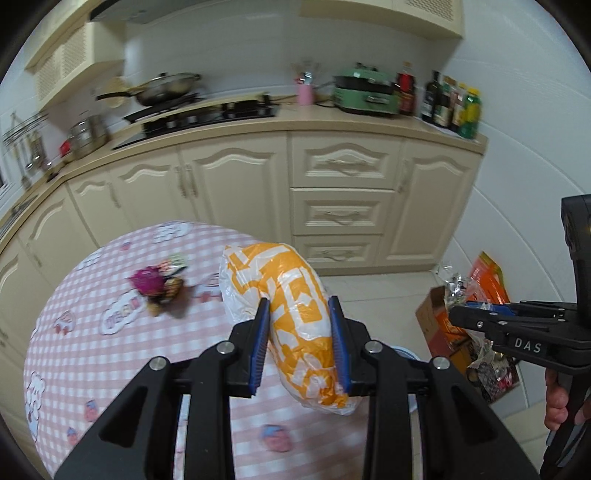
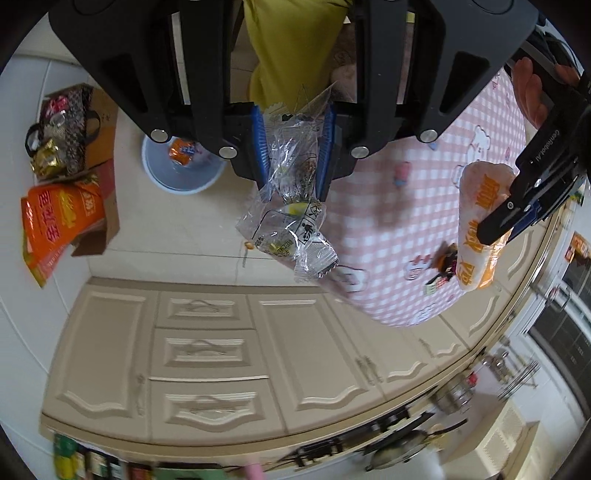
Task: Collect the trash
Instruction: 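Carry both bags over the blue bin and open both grippers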
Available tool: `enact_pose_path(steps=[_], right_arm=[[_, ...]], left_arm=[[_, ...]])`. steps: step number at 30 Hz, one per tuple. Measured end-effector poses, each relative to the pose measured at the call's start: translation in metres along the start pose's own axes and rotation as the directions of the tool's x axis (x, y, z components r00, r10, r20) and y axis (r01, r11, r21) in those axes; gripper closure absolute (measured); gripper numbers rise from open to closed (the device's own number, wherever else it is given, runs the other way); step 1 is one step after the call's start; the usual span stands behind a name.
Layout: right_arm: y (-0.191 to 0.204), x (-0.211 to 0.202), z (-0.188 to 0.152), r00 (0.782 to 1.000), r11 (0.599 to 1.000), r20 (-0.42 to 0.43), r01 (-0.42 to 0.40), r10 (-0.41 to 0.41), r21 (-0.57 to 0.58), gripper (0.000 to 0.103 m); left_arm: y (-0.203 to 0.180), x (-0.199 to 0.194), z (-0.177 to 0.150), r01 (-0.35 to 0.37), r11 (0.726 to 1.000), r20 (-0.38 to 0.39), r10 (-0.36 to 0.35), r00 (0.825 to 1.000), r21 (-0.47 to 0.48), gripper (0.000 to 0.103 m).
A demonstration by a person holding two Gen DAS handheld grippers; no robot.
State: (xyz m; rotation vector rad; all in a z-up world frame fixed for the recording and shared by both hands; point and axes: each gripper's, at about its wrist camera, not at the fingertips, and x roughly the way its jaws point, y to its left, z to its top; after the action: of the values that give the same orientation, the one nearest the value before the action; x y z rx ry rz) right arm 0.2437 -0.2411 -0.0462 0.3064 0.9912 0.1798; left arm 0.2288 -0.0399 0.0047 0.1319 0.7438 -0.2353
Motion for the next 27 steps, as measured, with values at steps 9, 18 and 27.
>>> enact_pose_path(steps=[9, 18, 27], right_arm=[[-0.073, -0.002, -0.019, 0.998, 0.989, -0.026, 0.064, -0.061, 0.133, 0.078], [-0.131, 0.008, -0.042, 0.992, 0.963, -0.076, 0.112, -0.096, 0.246, 0.078], [-0.173, 0.011, -0.063, 0.985, 0.93, -0.118, 0.161, -0.129, 0.33, 0.078]], left_arm=[[-0.08, 0.033, 0.001, 0.079, 0.99, -0.06, -0.072, 0.996, 0.115, 0.072], [-0.153, 0.072, -0.002, 0.168, 0.965, -0.147, -0.14, 0.979, 0.203, 0.072], [-0.201, 0.112, -0.014, 0.244, 0.934, -0.246, -0.181, 0.952, 0.26, 0.07]])
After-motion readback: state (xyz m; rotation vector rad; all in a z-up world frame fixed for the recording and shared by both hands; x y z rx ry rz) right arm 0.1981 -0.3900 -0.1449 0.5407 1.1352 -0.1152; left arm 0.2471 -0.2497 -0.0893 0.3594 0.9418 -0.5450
